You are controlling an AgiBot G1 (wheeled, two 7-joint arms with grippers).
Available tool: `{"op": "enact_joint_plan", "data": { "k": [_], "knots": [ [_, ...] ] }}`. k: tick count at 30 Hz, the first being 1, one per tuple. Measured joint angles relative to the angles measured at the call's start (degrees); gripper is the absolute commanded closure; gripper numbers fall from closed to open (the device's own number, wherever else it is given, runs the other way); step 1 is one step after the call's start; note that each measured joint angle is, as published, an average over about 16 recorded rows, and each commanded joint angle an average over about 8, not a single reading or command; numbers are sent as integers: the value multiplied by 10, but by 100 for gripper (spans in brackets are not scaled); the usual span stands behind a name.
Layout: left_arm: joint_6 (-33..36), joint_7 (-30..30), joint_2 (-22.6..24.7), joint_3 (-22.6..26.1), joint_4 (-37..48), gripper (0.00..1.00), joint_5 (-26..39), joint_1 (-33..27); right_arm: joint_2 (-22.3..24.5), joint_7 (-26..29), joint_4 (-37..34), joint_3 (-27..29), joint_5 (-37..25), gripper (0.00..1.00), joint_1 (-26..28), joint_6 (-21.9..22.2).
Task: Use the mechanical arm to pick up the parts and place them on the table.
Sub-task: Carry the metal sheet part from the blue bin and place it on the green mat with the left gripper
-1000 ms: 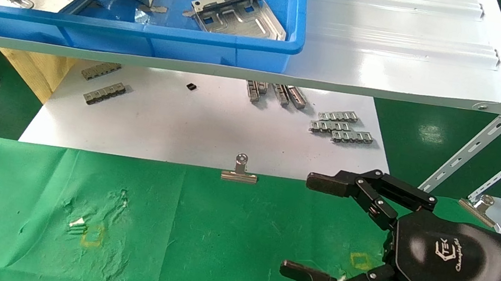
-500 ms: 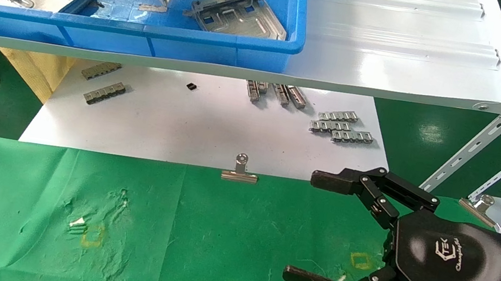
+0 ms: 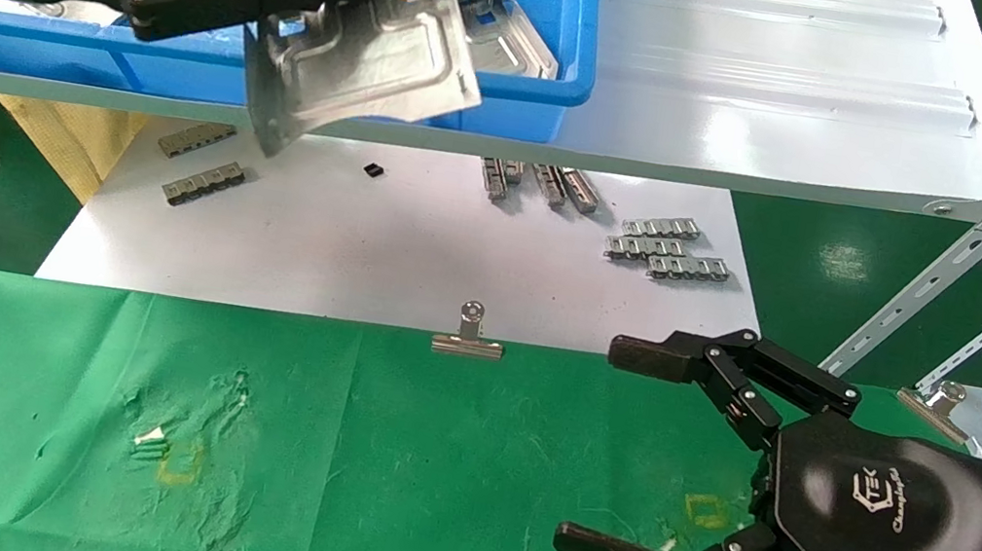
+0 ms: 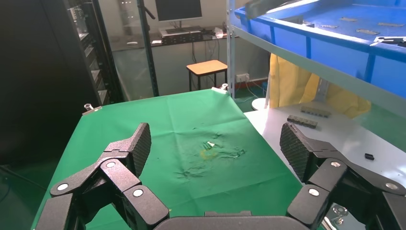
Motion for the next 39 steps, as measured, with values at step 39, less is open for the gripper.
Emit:
{"op": "enact_joint_plan", "data": {
  "k": [39],
  "knots": [
    [-23,368,-106,258,-26,81,-73,226,0,0,0,0,0,0,0,0]
  ]
}}
